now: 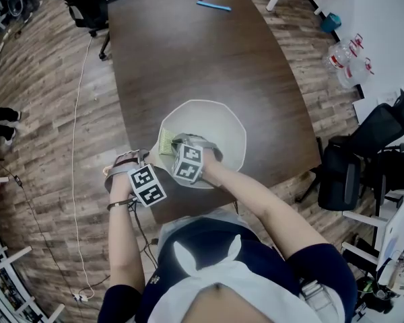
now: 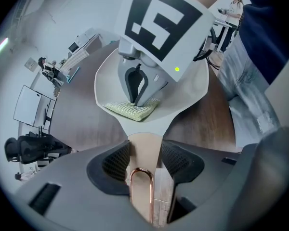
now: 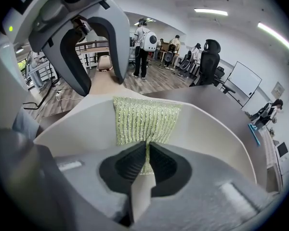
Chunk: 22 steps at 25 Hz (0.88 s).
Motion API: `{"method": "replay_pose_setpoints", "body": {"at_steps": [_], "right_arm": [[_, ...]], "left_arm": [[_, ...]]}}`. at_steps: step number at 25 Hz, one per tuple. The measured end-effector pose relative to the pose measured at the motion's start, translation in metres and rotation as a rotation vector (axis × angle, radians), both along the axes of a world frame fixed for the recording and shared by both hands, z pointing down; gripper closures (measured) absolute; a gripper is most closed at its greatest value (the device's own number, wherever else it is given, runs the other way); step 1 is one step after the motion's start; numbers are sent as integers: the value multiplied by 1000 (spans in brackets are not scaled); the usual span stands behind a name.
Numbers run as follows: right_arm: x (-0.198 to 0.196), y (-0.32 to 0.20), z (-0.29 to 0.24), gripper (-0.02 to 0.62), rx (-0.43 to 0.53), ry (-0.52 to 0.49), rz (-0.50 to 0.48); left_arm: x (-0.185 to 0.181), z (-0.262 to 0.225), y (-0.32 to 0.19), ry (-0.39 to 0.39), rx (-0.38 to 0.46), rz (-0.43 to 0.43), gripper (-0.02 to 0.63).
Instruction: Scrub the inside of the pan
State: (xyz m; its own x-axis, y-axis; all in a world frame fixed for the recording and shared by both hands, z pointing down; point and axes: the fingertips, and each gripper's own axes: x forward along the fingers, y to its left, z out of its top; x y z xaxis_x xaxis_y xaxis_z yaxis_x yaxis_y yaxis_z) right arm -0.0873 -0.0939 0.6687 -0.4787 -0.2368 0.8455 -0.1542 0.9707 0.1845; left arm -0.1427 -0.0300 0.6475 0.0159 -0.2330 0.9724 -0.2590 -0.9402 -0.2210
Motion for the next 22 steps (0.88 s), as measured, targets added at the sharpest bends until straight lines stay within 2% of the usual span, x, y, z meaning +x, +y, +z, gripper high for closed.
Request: {"method": "replay_pose_setpoints", "body": {"at_steps": [5, 10, 16, 22], "right_arm": [[2, -9, 3, 571, 14, 4, 13], [10, -28, 3, 571, 83, 28, 101], [11, -35, 6, 571, 81, 35, 131], [22, -55, 11, 571, 118, 71, 193]], "left_arm": [[0, 0, -1, -5, 10, 3, 402], [2, -1, -1, 0, 9, 4, 402], [1, -1, 0, -8, 13, 8, 402], [2, -2, 1, 8, 13, 3, 402]]}}
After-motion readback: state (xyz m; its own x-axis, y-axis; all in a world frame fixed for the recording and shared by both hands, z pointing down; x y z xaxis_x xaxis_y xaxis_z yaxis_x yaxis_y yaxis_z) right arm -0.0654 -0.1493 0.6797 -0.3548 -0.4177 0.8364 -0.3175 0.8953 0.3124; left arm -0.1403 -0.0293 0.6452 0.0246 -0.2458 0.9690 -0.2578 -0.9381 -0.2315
